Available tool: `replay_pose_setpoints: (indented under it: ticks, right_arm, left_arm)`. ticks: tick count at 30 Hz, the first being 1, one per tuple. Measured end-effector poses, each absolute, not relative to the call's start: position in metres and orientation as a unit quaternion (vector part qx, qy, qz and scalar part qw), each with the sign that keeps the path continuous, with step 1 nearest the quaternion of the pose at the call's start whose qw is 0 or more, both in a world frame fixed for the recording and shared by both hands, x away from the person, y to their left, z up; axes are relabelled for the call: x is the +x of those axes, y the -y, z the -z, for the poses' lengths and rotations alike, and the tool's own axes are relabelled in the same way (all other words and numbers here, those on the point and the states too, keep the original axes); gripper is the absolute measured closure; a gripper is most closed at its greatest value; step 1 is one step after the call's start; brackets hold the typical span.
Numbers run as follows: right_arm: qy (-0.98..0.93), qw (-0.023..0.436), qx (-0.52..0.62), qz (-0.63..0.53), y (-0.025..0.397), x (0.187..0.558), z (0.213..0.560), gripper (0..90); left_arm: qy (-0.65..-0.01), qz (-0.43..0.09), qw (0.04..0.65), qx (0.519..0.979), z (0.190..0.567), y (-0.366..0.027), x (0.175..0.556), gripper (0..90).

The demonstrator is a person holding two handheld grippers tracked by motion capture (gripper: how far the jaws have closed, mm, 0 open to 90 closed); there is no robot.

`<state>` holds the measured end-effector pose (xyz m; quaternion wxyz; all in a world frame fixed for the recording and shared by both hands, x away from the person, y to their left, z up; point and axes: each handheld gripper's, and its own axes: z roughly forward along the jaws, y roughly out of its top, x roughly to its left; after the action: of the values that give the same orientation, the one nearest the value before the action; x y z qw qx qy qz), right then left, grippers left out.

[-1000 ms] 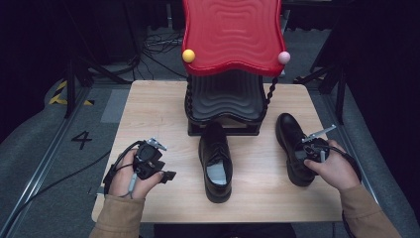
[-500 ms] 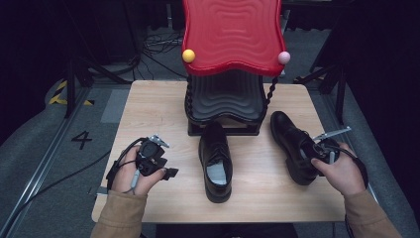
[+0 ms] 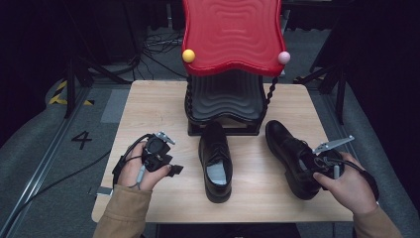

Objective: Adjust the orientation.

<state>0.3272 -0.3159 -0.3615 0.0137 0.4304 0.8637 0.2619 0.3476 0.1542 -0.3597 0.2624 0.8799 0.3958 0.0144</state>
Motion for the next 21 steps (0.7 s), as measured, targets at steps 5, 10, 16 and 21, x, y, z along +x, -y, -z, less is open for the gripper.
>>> replay_pose_setpoints:
  ticks: [5, 10, 16, 21]
  right_arm:
    - [-0.870, 0.010, 0.411, -0.271, 0.307, 0.321, 0.360, 85.5]
    - [-0.881, 0.015, 0.392, -0.265, 0.291, 0.318, 0.361, 85.4]
    - [-0.885, 0.008, 0.388, -0.256, 0.286, 0.315, 0.358, 85.4]
    - [-0.895, -0.007, 0.361, -0.260, 0.275, 0.310, 0.355, 85.5]
  left_arm:
    - [-0.393, -0.015, 0.260, 0.882, 0.360, -0.152, 0.350, 45.2]
    - [-0.394, -0.015, 0.260, 0.881, 0.360, -0.154, 0.349, 45.2]
    - [-0.404, -0.017, 0.263, 0.876, 0.360, -0.162, 0.343, 45.2]
    - [-0.410, -0.019, 0.265, 0.872, 0.359, -0.166, 0.340, 45.2]
